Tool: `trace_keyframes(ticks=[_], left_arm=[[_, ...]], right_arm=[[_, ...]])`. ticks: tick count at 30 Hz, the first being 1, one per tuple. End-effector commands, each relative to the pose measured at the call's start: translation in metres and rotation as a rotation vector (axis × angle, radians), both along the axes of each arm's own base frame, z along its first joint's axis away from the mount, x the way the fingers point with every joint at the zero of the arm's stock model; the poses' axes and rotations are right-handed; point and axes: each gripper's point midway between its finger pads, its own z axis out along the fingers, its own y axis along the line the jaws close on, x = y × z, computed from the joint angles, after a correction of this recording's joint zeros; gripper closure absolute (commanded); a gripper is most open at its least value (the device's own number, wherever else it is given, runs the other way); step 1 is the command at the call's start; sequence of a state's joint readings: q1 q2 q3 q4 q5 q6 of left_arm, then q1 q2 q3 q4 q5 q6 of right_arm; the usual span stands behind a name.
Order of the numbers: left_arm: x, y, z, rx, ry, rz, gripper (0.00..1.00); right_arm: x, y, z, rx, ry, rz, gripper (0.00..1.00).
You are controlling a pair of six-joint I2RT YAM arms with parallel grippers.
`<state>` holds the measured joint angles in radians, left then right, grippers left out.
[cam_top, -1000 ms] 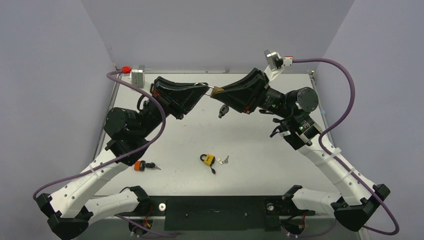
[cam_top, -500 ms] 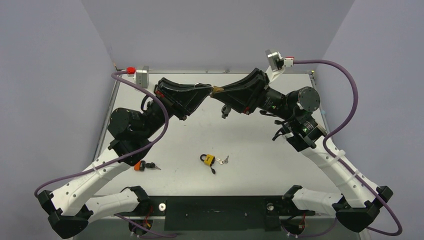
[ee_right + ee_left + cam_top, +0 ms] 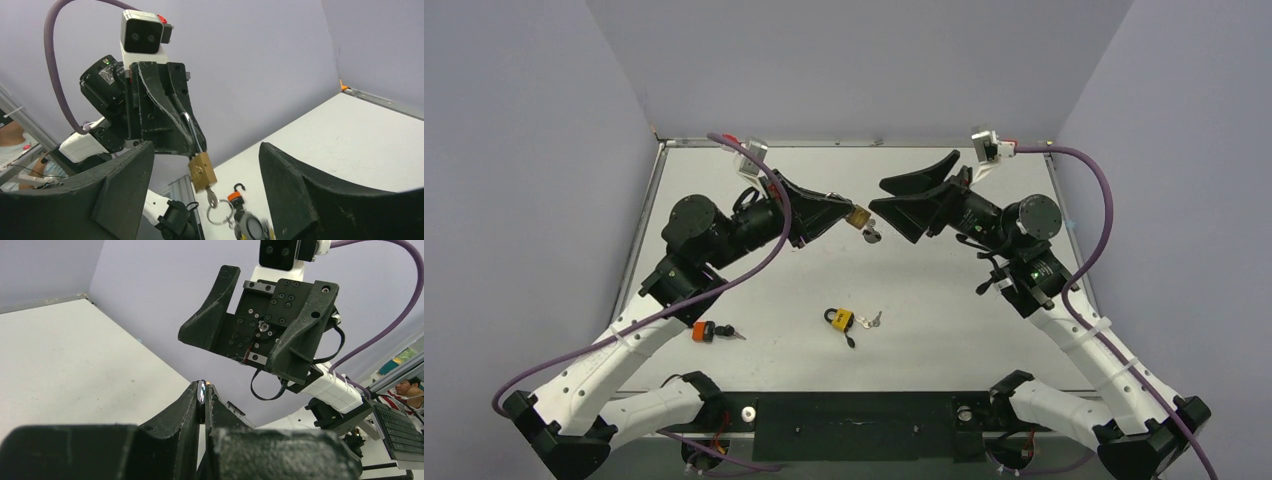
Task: Lock with the key
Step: Lock the lock.
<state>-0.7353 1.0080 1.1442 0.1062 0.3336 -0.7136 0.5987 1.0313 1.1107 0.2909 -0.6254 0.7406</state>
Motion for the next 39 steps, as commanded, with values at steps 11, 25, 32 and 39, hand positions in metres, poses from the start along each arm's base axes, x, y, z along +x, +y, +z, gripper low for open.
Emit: trace_keyframes(ticks=[11, 25, 32, 39], left_arm=[[-0.023, 0.007, 0.035, 0.048, -0.109, -0.109, 1.00], [-0.024, 0.003, 0.035, 0.108, -0.140, -0.151, 1.00], [-0.022, 0.005, 0.039, 0.102, -0.143, -0.139, 1.00], [-0.020, 0.007, 0.038, 0.103, -0.135, -0.133, 1.00]], right_arm=[[-0.021, -0.008, -0.025, -0.110, -0.105, 0.047, 0.42], [-0.036, 0.006, -0.028, -0.151, -0.116, 0.124, 0.53], [-0.034, 0.008, -0.039, -0.185, -0.100, 0.117, 0.62], [-0.034, 0.005, -0.044, -0.209, -0.105, 0.094, 0.64]])
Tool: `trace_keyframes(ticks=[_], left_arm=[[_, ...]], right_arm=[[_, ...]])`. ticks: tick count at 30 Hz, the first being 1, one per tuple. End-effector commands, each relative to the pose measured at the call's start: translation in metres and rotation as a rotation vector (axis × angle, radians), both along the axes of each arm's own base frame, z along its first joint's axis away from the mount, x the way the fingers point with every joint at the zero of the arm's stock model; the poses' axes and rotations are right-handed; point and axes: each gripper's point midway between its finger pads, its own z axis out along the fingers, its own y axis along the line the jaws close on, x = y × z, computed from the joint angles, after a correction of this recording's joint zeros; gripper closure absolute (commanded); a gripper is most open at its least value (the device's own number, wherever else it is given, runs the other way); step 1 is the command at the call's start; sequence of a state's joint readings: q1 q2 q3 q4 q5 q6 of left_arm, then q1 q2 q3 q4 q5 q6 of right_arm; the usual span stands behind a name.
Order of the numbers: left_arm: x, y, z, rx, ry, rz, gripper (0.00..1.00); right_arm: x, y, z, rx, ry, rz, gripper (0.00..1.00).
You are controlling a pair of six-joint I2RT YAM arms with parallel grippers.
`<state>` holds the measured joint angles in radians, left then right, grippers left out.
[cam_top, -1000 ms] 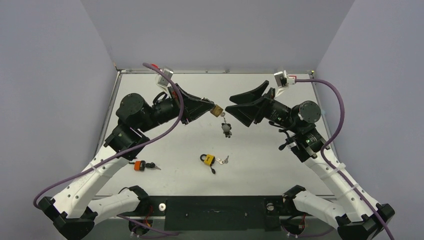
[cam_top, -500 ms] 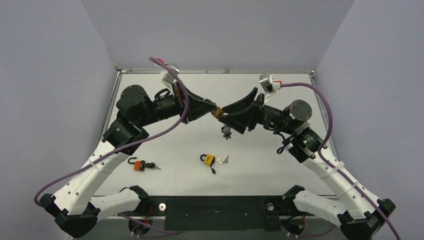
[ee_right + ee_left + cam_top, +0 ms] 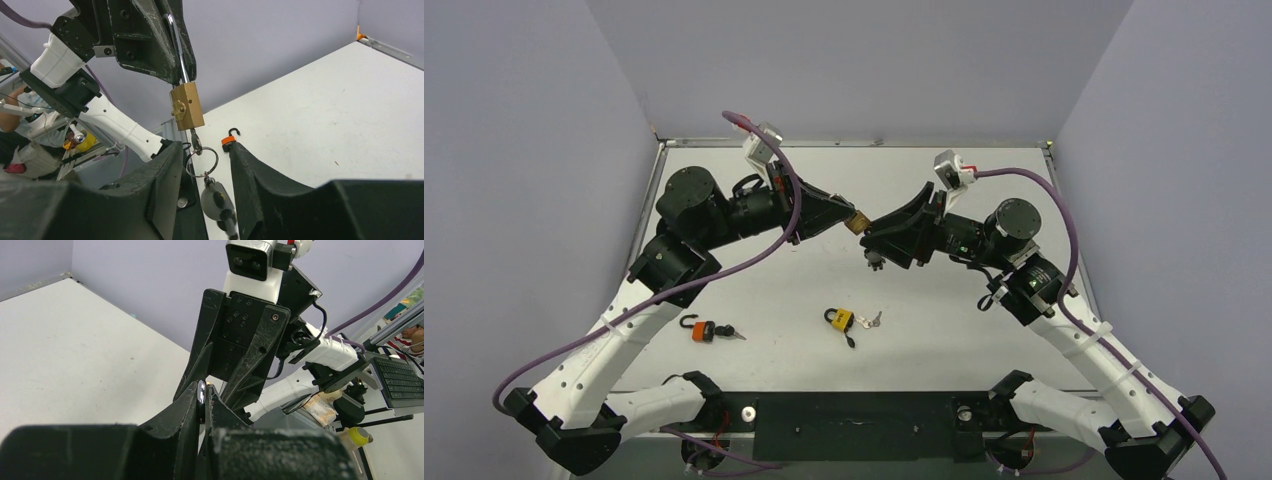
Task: Lock with the key
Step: Lock the lock.
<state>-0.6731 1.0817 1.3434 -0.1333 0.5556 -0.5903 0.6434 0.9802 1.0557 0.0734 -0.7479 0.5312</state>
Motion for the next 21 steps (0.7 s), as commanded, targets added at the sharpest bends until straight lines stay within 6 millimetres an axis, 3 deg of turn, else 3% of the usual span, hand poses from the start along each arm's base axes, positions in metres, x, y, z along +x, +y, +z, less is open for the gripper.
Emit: trace_keyframes(ticks=[1, 7, 10, 13, 21], left_arm=[[-0.007, 0.007, 0.032, -0.056, -0.076, -0.005, 1.00], [-0.005, 0.006, 0.030, -0.055, -0.067, 0.003, 1.00], [-0.002, 0.007, 0.029, -0.053, -0.059, 0.017, 1.00], [0.005, 0.011, 0.031, -0.061, -0.050, 0.050, 1.00], [0.020, 0.026, 0.049, -0.102, -0.065, 0.121, 1.00]], right_arm=[[-0.003, -0.003, 0.017, 0.016, -0.072, -0.016, 0.65], [0.002, -0.005, 0.017, 0.010, -0.070, -0.050, 0.84], [0.005, -0.005, 0.014, -0.005, -0.062, -0.073, 0.99], [0.010, -0.006, 0.008, -0.023, -0.066, -0.105, 1.00], [0.018, -0.016, -0.028, -0.117, -0.022, -0.184, 1.00]])
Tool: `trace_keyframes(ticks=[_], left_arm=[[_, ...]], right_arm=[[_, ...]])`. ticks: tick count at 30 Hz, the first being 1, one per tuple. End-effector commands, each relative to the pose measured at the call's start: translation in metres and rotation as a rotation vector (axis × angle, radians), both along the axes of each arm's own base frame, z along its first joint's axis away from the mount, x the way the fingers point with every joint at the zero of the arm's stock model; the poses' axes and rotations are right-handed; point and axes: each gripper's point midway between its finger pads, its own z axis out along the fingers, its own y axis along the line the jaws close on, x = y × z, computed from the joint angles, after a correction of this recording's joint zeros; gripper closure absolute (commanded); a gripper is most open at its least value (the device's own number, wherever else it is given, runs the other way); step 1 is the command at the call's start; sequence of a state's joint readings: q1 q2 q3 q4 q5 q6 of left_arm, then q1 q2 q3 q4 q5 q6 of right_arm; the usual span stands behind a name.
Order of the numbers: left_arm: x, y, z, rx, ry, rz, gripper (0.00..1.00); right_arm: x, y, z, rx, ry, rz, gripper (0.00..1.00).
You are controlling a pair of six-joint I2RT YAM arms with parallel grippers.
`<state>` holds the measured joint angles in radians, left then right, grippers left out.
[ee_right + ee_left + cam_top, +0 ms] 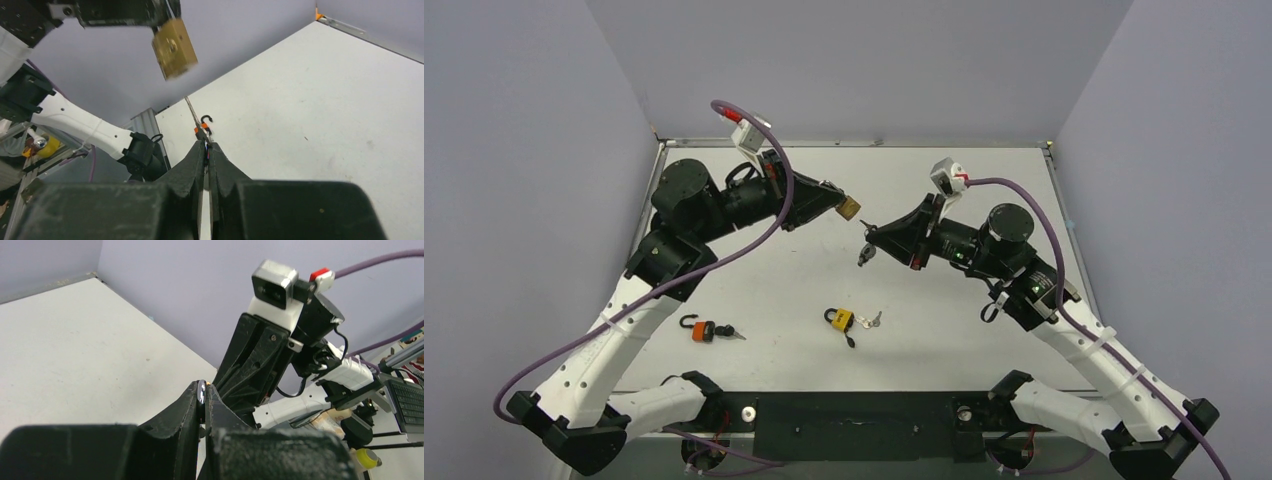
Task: Lock with the key
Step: Lock the lock, then place the key at the center of the board, then place the lock at the center of the board.
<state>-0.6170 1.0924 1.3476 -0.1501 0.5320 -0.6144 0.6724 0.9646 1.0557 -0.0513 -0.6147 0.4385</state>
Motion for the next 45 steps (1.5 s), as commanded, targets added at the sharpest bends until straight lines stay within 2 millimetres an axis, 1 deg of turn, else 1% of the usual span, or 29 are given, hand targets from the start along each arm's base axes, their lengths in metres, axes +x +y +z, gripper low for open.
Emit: trace_keyframes(ticks=[1, 5, 8, 11, 13, 16, 17, 18, 20, 21, 22, 23, 24, 25, 26, 27, 29, 30, 33, 34, 35, 37, 38, 39, 40, 41, 42, 43, 45], left_arm=[[0.001, 0.017, 0.054, -0.101, -0.113, 0.052, 1.00], [0.007, 0.018, 0.058, -0.103, -0.119, 0.066, 1.00], [0.020, 0.013, 0.048, -0.103, -0.084, 0.083, 1.00], [0.032, 0.002, 0.027, -0.102, -0.027, 0.069, 1.00], [0.039, -0.009, 0.011, -0.115, 0.012, 0.049, 1.00], [0.051, -0.029, -0.023, -0.104, 0.088, 0.026, 1.00], [0.047, -0.039, -0.031, -0.097, 0.104, 0.003, 1.00], [0.045, -0.056, -0.049, -0.075, 0.139, -0.025, 1.00], [0.041, -0.083, -0.079, -0.038, 0.192, -0.071, 1.00], [0.038, -0.093, -0.093, -0.024, 0.219, -0.089, 1.00], [0.033, -0.111, -0.109, -0.016, 0.252, -0.128, 1.00], [0.030, -0.119, -0.121, -0.006, 0.278, -0.150, 1.00], [0.025, -0.134, -0.138, 0.006, 0.315, -0.186, 1.00], [0.024, -0.141, -0.144, 0.004, 0.323, -0.201, 1.00], [0.019, -0.154, -0.164, 0.026, 0.364, -0.228, 1.00], [0.018, -0.161, -0.169, 0.024, 0.369, -0.243, 1.00], [0.012, -0.183, -0.204, 0.056, 0.430, -0.290, 1.00], [0.003, -0.192, -0.211, 0.061, 0.461, -0.324, 1.00], [-0.005, -0.219, -0.249, 0.081, 0.536, -0.373, 1.00], [-0.013, -0.228, -0.252, 0.081, 0.545, -0.401, 1.00], [-0.014, -0.236, -0.273, 0.094, 0.583, -0.408, 1.00], [-0.029, -0.253, -0.292, 0.106, 0.624, -0.462, 1.00], [-0.031, -0.260, -0.292, 0.099, 0.627, -0.478, 1.00], [-0.038, -0.266, -0.309, 0.117, 0.659, -0.499, 1.00], [-0.039, -0.271, -0.310, 0.115, 0.660, -0.508, 1.00], [-0.043, -0.275, -0.326, 0.135, 0.689, -0.515, 1.00], [-0.043, -0.279, -0.328, 0.137, 0.695, -0.520, 1.00], [-0.043, -0.280, -0.341, 0.152, 0.723, -0.518, 1.00], [-0.043, -0.283, -0.353, 0.160, 0.749, -0.514, 1.00]], right_arm=[[0.005, -0.013, -0.012, -0.042, -0.024, -0.078, 1.00], [0.015, -0.023, -0.028, -0.082, 0.007, -0.168, 1.00], [0.031, -0.040, -0.047, -0.136, 0.082, -0.297, 1.00], [0.054, -0.073, -0.062, -0.143, 0.186, -0.530, 1.00], [0.068, -0.102, -0.075, -0.143, 0.273, -0.700, 1.00], [0.073, -0.142, -0.111, -0.202, 0.419, -0.893, 1.00], [0.075, -0.151, -0.118, -0.198, 0.462, -0.948, 1.00], [0.071, -0.160, -0.134, -0.231, 0.507, -0.984, 1.00], [0.065, -0.169, -0.153, -0.245, 0.570, -1.027, 1.00], [0.062, -0.174, -0.167, -0.253, 0.605, -1.052, 1.00], [0.058, -0.178, -0.172, -0.254, 0.620, -1.069, 1.00], [0.053, -0.186, -0.186, -0.267, 0.656, -1.114, 1.00], [0.050, -0.193, -0.190, -0.267, 0.663, -1.147, 1.00], [0.045, -0.201, -0.203, -0.278, 0.703, -1.186, 1.00], [0.042, -0.209, -0.208, -0.281, 0.714, -1.229, 1.00], [0.036, -0.217, -0.219, -0.289, 0.758, -1.273, 1.00], [0.028, -0.230, -0.233, -0.292, 0.809, -1.347, 1.00], [0.026, -0.234, -0.236, -0.272, 0.830, -1.378, 1.00], [0.014, -0.247, -0.254, -0.289, 0.885, -1.454, 1.00], [0.012, -0.252, -0.256, -0.280, 0.894, -1.486, 1.00], [0.008, -0.255, -0.260, -0.290, 0.904, -1.503, 1.00], [0.004, -0.262, -0.264, -0.288, 0.913, -1.536, 1.00], [0.002, -0.265, -0.266, -0.289, 0.916, -1.553, 1.00], [0.000, -0.267, -0.267, -0.291, 0.919, -1.559, 1.00], [-0.002, -0.269, -0.270, -0.293, 0.925, -1.574, 1.00], [-0.004, -0.272, -0.272, -0.301, 0.930, -1.585, 1.00], [-0.007, -0.275, -0.276, -0.310, 0.941, -1.603, 1.00], [-0.009, -0.277, -0.278, -0.315, 0.945, -1.612, 1.00], [-0.012, -0.281, -0.285, -0.327, 0.960, -1.630, 1.00]])
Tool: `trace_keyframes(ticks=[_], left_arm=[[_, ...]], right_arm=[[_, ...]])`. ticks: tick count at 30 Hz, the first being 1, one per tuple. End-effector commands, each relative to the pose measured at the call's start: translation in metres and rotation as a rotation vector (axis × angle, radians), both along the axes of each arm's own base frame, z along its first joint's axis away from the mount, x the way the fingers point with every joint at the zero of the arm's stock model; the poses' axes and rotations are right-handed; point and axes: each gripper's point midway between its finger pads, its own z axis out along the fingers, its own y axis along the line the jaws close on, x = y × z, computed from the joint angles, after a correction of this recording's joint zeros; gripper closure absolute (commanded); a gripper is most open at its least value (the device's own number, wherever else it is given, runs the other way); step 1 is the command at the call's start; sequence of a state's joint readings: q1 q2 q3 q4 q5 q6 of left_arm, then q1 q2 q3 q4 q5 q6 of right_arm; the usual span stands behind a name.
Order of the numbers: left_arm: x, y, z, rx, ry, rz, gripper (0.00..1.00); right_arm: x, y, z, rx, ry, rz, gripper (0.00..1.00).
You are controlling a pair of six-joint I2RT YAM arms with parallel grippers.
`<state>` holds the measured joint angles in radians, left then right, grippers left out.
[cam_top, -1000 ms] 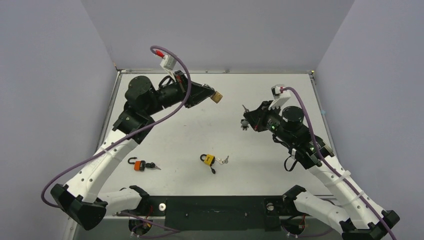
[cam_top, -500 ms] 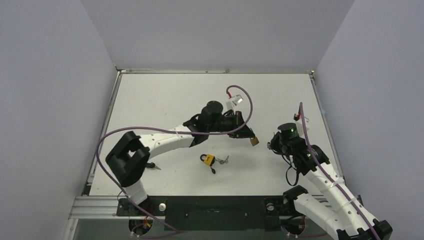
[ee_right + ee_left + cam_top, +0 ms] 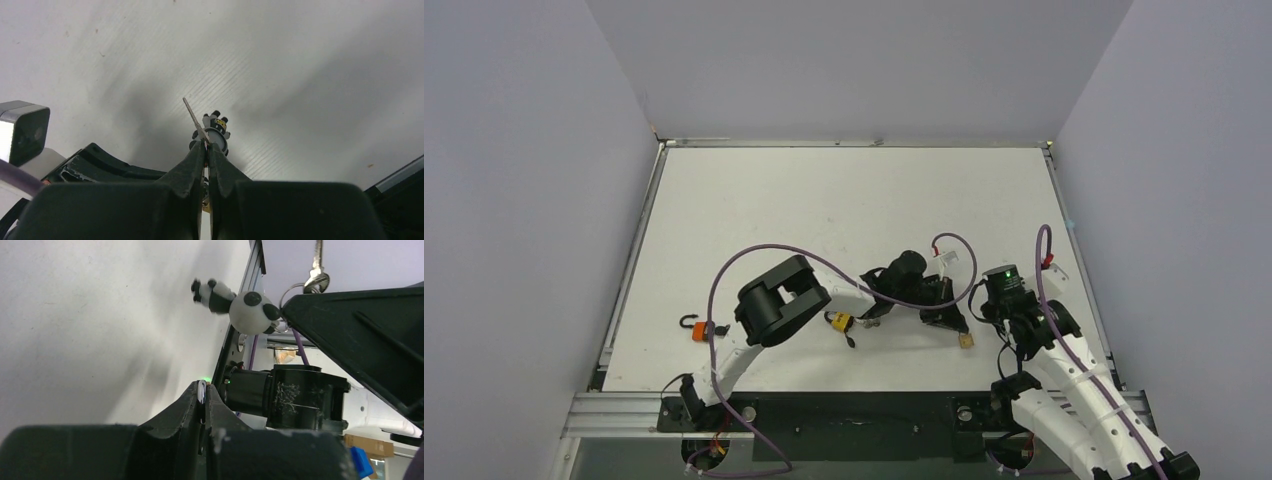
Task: Lock with the key
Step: Place the lock at the center of the board.
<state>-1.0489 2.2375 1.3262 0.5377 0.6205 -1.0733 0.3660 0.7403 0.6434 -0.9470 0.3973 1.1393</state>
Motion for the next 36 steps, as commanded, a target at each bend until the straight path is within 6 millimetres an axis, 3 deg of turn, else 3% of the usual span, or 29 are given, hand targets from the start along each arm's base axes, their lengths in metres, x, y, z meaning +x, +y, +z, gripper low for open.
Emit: trace_keyframes(ticks=[1, 7, 11, 16, 20, 27, 36], left_arm=[[0.006, -0.021, 0.027, -0.123, 0.002, -0.023, 1.00], [0.006, -0.024, -0.006, -0.050, 0.066, -0.010, 1.00], [0.007, -0.024, -0.018, -0.016, 0.067, -0.002, 0.91], [0.012, -0.022, -0.020, 0.051, -0.005, 0.015, 0.72], [0.020, -0.012, -0.020, 0.154, -0.084, 0.053, 0.62], [0.046, 0.007, -0.018, 0.311, -0.256, 0.147, 0.55], [0.059, 0.018, -0.013, 0.385, -0.332, 0.188, 0.50]], right_arm=[[-0.008, -0.018, -0.012, -0.036, 0.017, -0.095, 1.00], [-0.008, -0.016, -0.032, -0.012, 0.039, -0.115, 1.00], [-0.010, -0.015, -0.046, -0.003, 0.060, -0.123, 1.00], [-0.009, -0.009, -0.058, 0.028, 0.077, -0.113, 1.00], [-0.009, -0.007, -0.062, 0.038, 0.083, -0.106, 1.00], [-0.012, -0.004, -0.070, 0.062, 0.091, -0.108, 1.00], [-0.014, 0.004, -0.080, 0.102, 0.103, -0.096, 1.00]])
